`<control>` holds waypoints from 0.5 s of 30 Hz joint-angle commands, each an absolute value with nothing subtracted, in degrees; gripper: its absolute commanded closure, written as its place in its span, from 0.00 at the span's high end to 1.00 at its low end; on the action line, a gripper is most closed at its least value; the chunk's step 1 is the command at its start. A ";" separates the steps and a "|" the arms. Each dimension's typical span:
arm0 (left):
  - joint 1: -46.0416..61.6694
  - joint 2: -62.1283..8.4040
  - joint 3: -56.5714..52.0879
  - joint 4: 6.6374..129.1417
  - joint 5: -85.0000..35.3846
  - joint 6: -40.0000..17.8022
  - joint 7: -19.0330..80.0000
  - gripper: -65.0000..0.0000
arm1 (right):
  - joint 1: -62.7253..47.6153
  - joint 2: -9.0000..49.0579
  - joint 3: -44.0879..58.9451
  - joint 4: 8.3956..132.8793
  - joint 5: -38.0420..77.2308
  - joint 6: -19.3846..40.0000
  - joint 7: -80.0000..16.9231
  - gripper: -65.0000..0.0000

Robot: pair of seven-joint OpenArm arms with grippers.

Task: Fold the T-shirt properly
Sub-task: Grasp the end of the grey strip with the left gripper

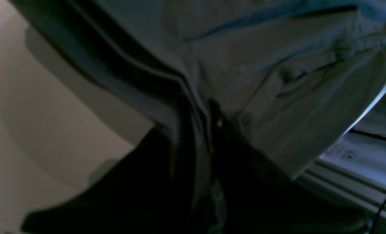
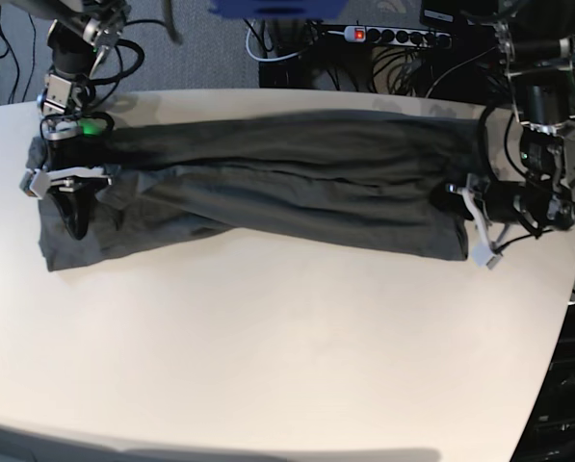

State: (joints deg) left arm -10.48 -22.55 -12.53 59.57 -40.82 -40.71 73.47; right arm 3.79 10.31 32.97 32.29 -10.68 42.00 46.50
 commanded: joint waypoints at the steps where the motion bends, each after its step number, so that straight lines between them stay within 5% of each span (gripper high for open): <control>1: -8.92 -22.29 -11.82 58.33 -33.71 -40.00 80.00 0.04 | 1.54 9.27 32.75 29.76 -16.13 39.87 33.98 0.01; 15: -11.65 -16.57 -15.96 58.95 -36.00 -40.00 80.00 0.04 | 1.54 9.27 30.20 29.76 -16.13 39.87 33.98 0.01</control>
